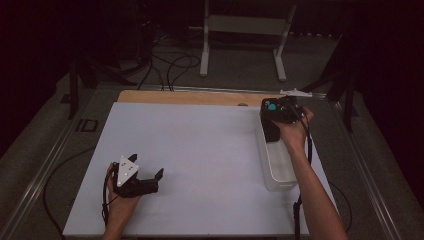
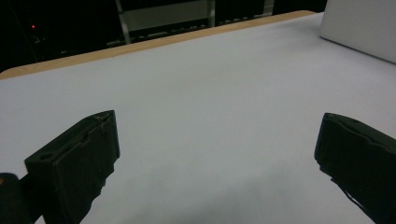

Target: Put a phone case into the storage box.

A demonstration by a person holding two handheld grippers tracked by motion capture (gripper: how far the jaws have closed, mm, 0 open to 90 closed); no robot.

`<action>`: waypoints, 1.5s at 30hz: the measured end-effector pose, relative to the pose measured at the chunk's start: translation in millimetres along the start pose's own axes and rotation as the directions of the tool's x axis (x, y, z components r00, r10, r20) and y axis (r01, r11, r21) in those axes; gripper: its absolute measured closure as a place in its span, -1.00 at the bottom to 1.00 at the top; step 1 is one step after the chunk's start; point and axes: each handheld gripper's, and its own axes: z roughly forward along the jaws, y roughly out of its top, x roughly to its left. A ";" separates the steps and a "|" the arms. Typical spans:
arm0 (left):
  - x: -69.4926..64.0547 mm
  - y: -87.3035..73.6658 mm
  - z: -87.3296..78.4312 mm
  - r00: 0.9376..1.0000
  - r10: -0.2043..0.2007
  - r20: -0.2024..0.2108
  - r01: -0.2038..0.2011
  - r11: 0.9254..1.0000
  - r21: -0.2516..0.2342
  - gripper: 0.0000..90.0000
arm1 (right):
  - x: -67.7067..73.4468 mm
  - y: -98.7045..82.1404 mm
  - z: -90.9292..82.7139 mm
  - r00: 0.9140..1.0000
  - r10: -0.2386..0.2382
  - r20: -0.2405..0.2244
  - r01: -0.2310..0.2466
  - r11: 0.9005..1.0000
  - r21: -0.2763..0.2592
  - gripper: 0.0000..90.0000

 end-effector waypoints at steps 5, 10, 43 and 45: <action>-0.8 0.0 0.6 1.000 0.002 0.001 -0.002 1.000 0.000 -0.99 | 3.8 -1.2 -5.2 1.000 -0.020 -0.013 0.020 1.000 -0.004 -0.79; -0.8 -0.1 0.7 1.000 0.001 0.003 -0.001 1.000 0.001 -0.99 | 8.5 -4.9 -11.8 0.999 -0.032 -0.041 0.032 0.999 0.002 -0.79; -3.8 0.3 0.8 1.000 0.007 0.027 -0.007 1.000 0.005 -0.99 | 37.7 -58.8 -79.3 0.976 -0.030 -0.217 0.013 0.997 -0.076 -0.78; -3.8 0.5 0.2 1.000 0.007 0.030 -0.007 1.000 0.004 -0.99 | 38.2 -63.4 -85.2 0.974 -0.026 -0.226 0.008 0.997 -0.081 -0.78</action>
